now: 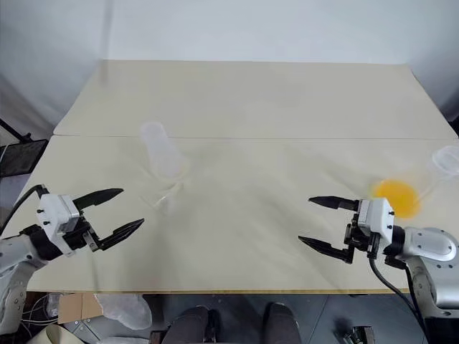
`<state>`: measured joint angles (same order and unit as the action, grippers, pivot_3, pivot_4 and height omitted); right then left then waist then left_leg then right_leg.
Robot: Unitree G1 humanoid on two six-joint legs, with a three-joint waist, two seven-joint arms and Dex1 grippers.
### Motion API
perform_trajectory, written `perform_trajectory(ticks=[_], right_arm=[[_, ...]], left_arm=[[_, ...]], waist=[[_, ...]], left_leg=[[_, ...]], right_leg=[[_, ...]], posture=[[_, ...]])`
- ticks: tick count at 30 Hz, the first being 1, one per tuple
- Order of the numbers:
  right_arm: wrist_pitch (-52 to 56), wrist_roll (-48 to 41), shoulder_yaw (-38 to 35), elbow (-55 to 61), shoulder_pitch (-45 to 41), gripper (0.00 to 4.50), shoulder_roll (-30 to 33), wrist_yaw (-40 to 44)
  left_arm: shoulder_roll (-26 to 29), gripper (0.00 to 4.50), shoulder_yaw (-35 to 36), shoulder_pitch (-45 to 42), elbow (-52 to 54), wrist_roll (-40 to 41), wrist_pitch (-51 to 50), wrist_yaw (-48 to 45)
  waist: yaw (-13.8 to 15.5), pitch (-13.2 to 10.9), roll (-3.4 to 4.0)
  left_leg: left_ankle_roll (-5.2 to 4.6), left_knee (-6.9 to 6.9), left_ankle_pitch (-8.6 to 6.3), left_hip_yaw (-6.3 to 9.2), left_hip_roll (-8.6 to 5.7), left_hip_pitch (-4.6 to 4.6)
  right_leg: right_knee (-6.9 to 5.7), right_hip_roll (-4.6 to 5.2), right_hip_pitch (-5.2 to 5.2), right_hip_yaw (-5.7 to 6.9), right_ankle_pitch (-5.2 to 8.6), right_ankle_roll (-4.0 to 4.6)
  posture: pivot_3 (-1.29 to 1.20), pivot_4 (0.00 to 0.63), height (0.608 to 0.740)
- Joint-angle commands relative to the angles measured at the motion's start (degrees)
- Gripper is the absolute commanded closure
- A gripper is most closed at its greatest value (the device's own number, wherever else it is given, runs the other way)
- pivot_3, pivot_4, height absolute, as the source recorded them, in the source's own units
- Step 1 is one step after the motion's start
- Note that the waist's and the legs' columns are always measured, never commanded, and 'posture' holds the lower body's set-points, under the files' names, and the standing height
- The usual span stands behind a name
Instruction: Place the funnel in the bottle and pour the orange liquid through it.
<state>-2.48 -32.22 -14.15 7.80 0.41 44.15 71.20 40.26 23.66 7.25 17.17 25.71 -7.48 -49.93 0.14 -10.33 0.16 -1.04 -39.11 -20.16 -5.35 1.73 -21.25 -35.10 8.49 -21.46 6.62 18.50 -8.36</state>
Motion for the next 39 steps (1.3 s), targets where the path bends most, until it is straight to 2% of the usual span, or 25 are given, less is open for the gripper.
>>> perform_trajectory(ticks=[1, 5, 12, 17, 21, 24, 28, 32, 39], right_arm=[[-0.77, -0.26, -1.12, 0.51, -0.05, 0.00, -1.02, -1.01], [0.21, 0.05, 1.64, 2.15, -1.55, 0.00, -2.53, -1.85], [5.93, 0.13, 10.40, 6.00, -13.13, 0.00, -13.51, -11.63], [6.27, 2.18, 12.17, 3.26, -19.16, 0.00, -17.54, -15.37], [5.89, 2.63, 12.35, 1.90, -20.82, 0.00, -18.02, -15.48], [5.13, 3.33, 12.20, 0.99, -20.89, 0.00, -17.14, -14.53], [5.09, 3.64, 11.93, 0.86, -20.58, 0.00, -16.71, -13.92], [5.59, 3.54, 12.16, 1.73, -19.99, 0.00, -16.55, -13.75], [7.12, 3.02, 12.62, 4.79, -17.84, 0.00, -16.58, -14.75]], left_arm=[[-0.29, 0.03, 1.04, -0.06, 0.60, -0.72, 2.25, 1.01], [-1.86, 0.03, 3.56, 1.17, 1.23, 2.40, 0.48, 2.73], [-9.87, 0.03, 12.72, 9.35, -0.46, 5.90, 1.08, 8.54], [-13.21, 0.03, 14.91, 12.90, -2.05, 6.99, 1.13, 10.45], [-12.99, 0.03, 13.59, 12.81, -1.08, 7.81, -0.46, 10.68], [-11.23, 0.03, 10.87, 5.82, 1.35, 11.19, -5.40, 13.16], [-7.89, 0.03, 5.13, -5.75, 0.45, 10.99, -13.76, 17.97], [-7.00, 0.03, -0.44, -19.36, -5.14, 8.83, -17.42, 20.98], [-6.17, 0.03, -8.21, -33.64, -16.23, 3.38, -18.29, 19.76]], waist=[[0.00, 0.00, 0.00], [-0.10, 0.00, 0.00], [-1.34, 0.00, -0.01], [-0.16, 0.05, -0.14], [-0.09, 0.07, -0.18], [0.15, 0.08, -0.20], [-0.01, 0.12, -0.26], [-0.22, 0.12, -0.27], [-0.42, 0.11, -0.29]], left_leg=[[0.00, 0.00, 0.00, 0.00, 0.00, 0.00], [0.00, 0.00, 0.00, 0.01, 0.01, 0.02], [0.07, 0.00, -0.01, 0.04, 0.18, 0.08], [-0.02, -0.08, -0.05, 0.05, 0.07, 0.04], [-0.03, -0.08, -0.06, 0.09, 0.08, 0.03], [-0.04, -0.08, -0.06, 0.08, 0.07, 0.03], [-0.03, -0.12, -0.05, 0.06, 0.05, 0.04], [-0.02, -0.10, -0.06, 0.07, -0.08, 0.05], [0.08, -0.09, -0.03, 0.01, -0.08, 0.04]], right_leg=[[0.00, 0.00, 0.00, 0.00, 0.00, 0.00], [-0.03, 0.00, 0.00, -0.01, 0.00, 0.00], [-0.32, 0.02, -0.12, 0.01, 0.01, 0.08], [-0.32, 0.14, -0.10, -0.02, 0.00, 0.07], [-0.34, 0.14, -0.10, 0.01, 0.00, 0.07], [-0.36, 0.14, -0.09, 0.01, 0.00, 0.07], [-0.42, 0.12, -0.09, 0.01, 0.00, 0.08], [-0.47, 0.06, -0.11, 0.05, -0.01, 0.07], [-0.44, -0.04, -0.15, 0.18, 0.00, 0.07]], posture=[[0.00, 0.150, 0.740], [0.00, 0.150, 0.740], [0.00, 0.150, 0.740], [0.00, 0.150, 0.740], [0.00, 0.150, 0.740], [0.00, 0.150, 0.740], [0.00, 0.150, 0.740], [0.00, 0.150, 0.740], [0.00, 0.150, 0.740]])
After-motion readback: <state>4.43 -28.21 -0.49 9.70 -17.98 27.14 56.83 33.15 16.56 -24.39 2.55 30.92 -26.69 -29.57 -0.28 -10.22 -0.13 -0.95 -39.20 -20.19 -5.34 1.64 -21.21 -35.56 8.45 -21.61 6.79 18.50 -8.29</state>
